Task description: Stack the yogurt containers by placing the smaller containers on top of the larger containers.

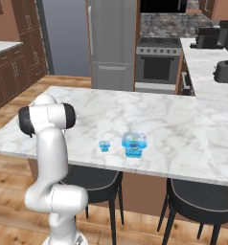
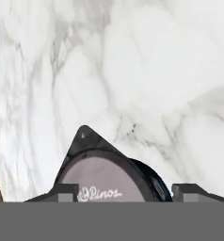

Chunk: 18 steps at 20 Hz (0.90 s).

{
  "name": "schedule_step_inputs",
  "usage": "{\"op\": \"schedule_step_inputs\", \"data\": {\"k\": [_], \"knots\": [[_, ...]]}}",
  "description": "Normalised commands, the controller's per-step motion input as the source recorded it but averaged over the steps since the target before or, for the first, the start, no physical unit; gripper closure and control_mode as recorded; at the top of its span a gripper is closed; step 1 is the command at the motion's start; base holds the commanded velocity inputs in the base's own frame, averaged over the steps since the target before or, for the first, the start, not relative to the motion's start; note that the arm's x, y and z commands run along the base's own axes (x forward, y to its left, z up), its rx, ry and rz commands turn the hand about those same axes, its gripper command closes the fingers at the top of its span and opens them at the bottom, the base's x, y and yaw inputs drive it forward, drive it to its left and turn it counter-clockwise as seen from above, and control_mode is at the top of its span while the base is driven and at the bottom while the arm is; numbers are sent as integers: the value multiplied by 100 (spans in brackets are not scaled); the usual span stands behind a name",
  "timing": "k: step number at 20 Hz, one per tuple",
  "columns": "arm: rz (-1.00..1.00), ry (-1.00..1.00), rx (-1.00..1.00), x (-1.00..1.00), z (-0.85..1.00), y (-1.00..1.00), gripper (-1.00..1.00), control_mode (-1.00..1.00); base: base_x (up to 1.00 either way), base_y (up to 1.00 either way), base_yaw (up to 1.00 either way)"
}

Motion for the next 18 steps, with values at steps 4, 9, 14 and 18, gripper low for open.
{"op": "schedule_step_inputs", "data": {"k": [4, 9, 14, 18], "knots": [[-3, -16, 0, 0, 5, 18, 100, -100, 0, 0, 0], [-5, -17, 0, 0, 19, 5, 100, -100, 0, 0, 0], [-11, -7, -1, -2, 40, 0, 100, -100, 0, 0, 0], [-16, 0, -7, -13, 69, 0, 100, -100, 0, 0, 0]]}}
